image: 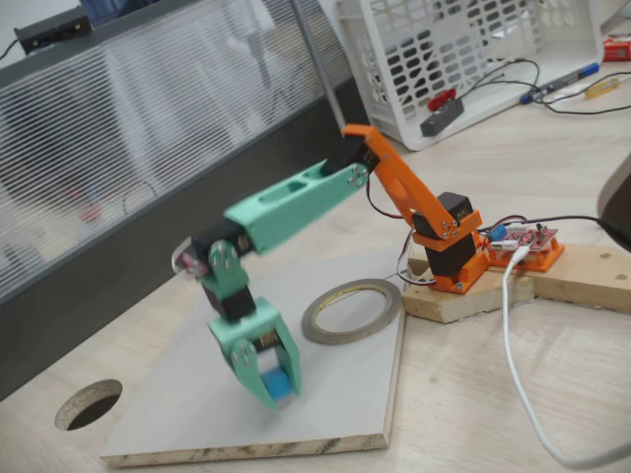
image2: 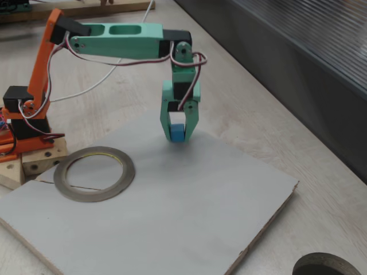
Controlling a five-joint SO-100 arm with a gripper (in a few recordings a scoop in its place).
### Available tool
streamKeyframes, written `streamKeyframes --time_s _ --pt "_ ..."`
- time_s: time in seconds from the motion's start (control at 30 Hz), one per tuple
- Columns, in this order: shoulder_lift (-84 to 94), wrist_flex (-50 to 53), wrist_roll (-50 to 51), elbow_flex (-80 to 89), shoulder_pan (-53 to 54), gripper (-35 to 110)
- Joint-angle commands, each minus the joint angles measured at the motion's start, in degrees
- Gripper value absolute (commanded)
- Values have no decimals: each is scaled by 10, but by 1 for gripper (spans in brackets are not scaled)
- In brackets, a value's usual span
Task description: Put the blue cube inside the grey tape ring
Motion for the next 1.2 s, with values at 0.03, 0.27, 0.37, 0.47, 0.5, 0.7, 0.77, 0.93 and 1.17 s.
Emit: streamKeyframes --time_s 0.03,0.27,0.37,0.47,0.5,0.7,0.77,0.93,1.17 --pt "98 6 5 -5 -5 12" --pt "102 11 8 -5 -4 12" --pt "99 11 8 -5 -2 12" --pt "99 5 5 -5 63 12" --pt "99 5 5 -5 102 12" --pt "99 4 4 -5 304 12" --pt "98 4 4 -5 333 12" --pt "98 4 4 -5 402 12" --pt "99 6 4 13 410 12"
